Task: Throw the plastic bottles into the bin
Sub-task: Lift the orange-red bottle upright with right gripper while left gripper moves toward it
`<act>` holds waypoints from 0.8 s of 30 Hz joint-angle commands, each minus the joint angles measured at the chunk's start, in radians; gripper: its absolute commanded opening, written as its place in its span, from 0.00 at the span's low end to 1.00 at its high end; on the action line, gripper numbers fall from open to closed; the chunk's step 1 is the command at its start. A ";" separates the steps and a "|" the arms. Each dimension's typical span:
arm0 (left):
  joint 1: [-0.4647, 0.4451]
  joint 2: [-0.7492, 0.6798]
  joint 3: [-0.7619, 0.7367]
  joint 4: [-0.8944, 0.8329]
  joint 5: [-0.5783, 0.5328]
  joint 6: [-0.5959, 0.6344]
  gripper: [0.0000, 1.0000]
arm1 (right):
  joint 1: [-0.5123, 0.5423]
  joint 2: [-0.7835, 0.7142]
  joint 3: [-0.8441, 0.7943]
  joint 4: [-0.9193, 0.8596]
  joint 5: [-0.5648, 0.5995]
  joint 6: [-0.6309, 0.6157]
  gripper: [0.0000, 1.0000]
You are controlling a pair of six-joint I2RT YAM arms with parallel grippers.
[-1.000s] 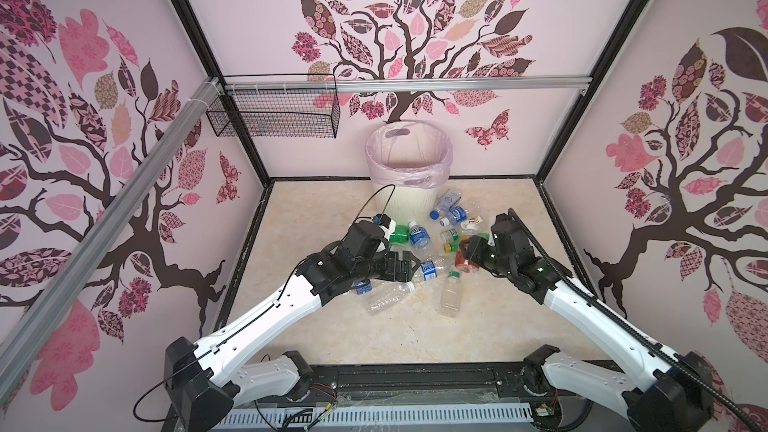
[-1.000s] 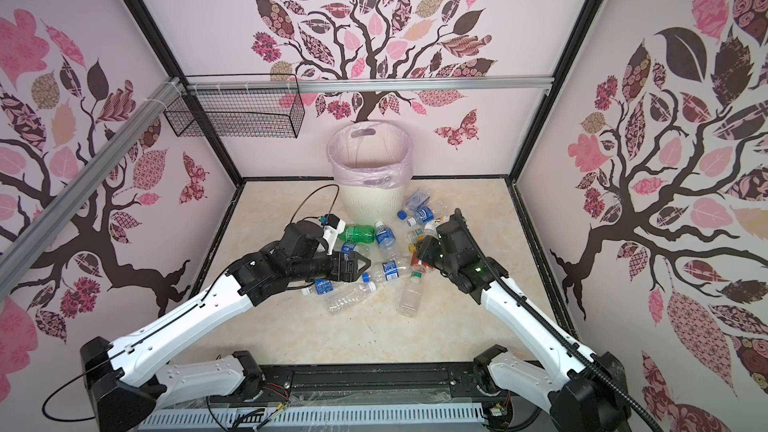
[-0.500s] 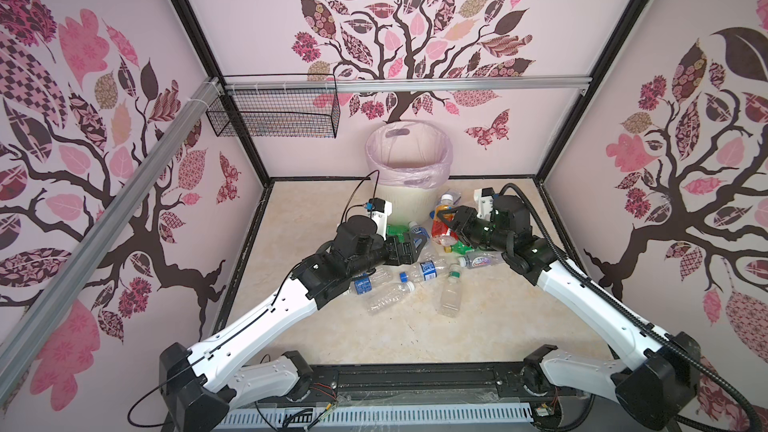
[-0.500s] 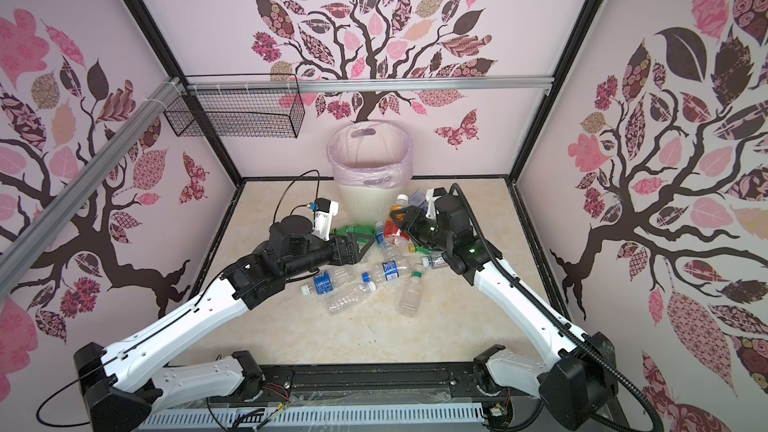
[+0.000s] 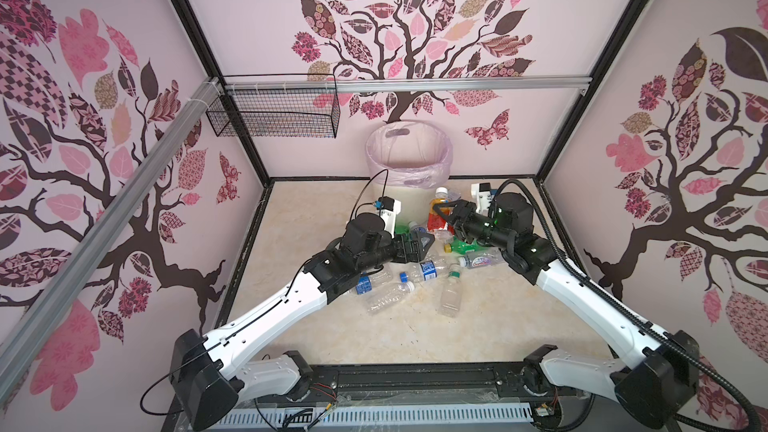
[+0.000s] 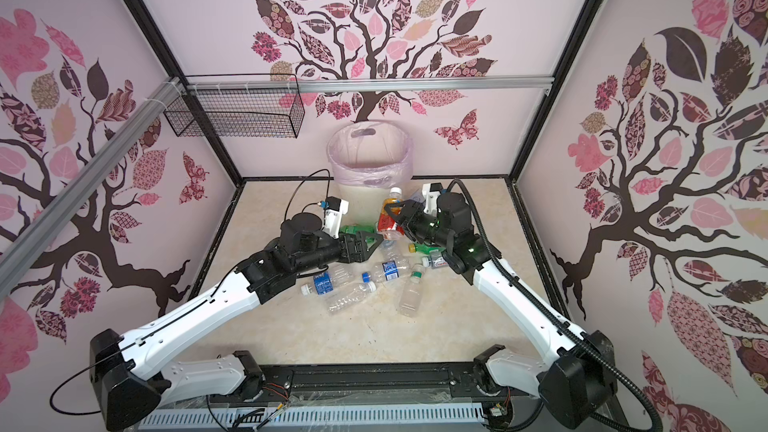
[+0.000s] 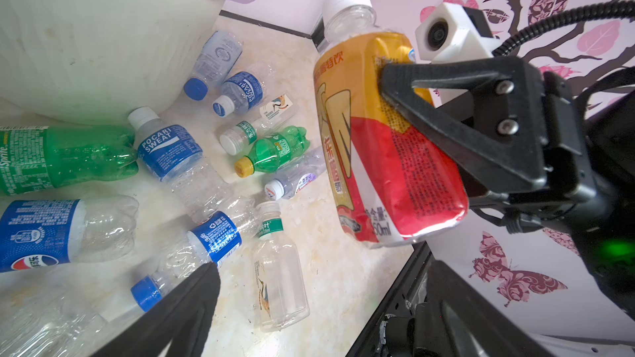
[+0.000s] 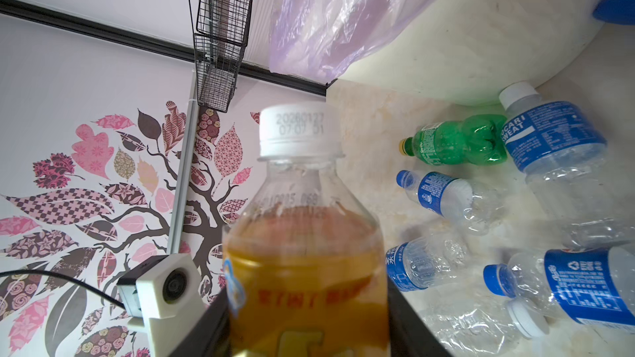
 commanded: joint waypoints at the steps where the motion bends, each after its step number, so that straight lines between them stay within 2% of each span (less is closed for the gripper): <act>1: -0.003 0.007 0.028 0.057 0.016 -0.023 0.97 | 0.015 0.016 0.025 0.038 0.006 0.023 0.53; 8: -0.008 0.007 -0.007 0.131 -0.025 -0.065 0.97 | 0.040 0.022 0.015 0.049 0.033 0.035 0.54; 24: -0.029 0.064 0.017 0.146 -0.038 -0.058 0.93 | 0.051 0.022 0.024 0.004 0.061 0.003 0.54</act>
